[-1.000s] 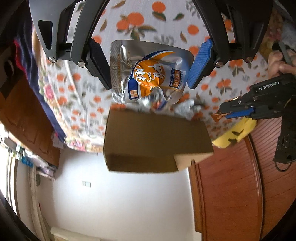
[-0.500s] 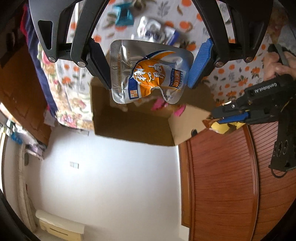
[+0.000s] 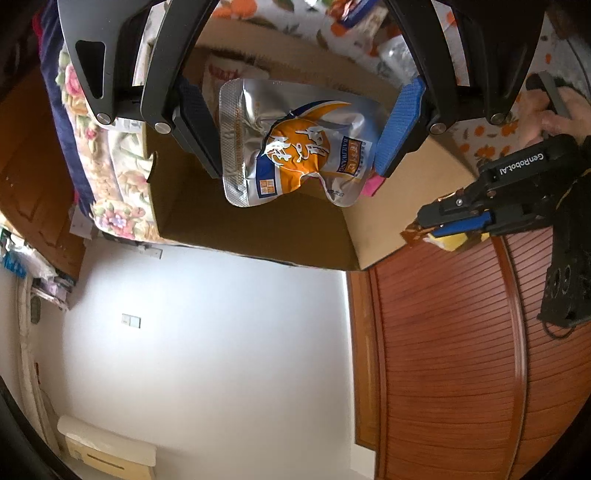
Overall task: Organize snacks
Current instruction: 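Carry both packets over the box and open both tools to drop them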
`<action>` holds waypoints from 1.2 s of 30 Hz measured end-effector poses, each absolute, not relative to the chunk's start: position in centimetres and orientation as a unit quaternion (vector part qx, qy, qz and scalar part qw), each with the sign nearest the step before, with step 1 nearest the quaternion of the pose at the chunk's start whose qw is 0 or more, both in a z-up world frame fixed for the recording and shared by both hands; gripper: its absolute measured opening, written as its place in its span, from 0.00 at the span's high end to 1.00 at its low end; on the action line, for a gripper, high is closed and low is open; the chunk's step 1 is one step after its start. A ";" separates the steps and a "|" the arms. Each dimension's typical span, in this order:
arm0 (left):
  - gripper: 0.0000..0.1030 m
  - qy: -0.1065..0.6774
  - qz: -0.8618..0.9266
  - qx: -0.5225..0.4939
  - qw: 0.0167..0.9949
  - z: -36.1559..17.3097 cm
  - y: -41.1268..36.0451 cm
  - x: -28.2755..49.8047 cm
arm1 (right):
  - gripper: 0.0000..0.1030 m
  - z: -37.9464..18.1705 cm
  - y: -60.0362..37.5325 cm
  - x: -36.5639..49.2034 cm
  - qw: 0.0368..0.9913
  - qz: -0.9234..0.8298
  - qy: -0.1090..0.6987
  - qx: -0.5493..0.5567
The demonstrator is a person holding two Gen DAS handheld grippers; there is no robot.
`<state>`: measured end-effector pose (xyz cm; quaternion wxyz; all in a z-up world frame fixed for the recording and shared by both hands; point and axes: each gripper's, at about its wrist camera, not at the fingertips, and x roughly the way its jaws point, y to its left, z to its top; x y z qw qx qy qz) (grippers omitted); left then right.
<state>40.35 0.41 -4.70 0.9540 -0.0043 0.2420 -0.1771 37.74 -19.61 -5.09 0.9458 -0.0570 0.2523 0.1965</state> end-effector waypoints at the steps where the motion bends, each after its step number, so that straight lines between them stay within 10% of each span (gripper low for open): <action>1: 0.80 0.245 -0.177 -0.009 0.953 -5.0 0.5 40.6 | 0.19 -5.5 -19.7 38.1 0.945 0.198 0.256 -0.049; 36: 0.67 0.231 -0.181 0.028 0.956 -7.7 -1.0 40.2 | 0.14 -8.0 -20.6 39.5 0.939 0.213 0.267 -0.030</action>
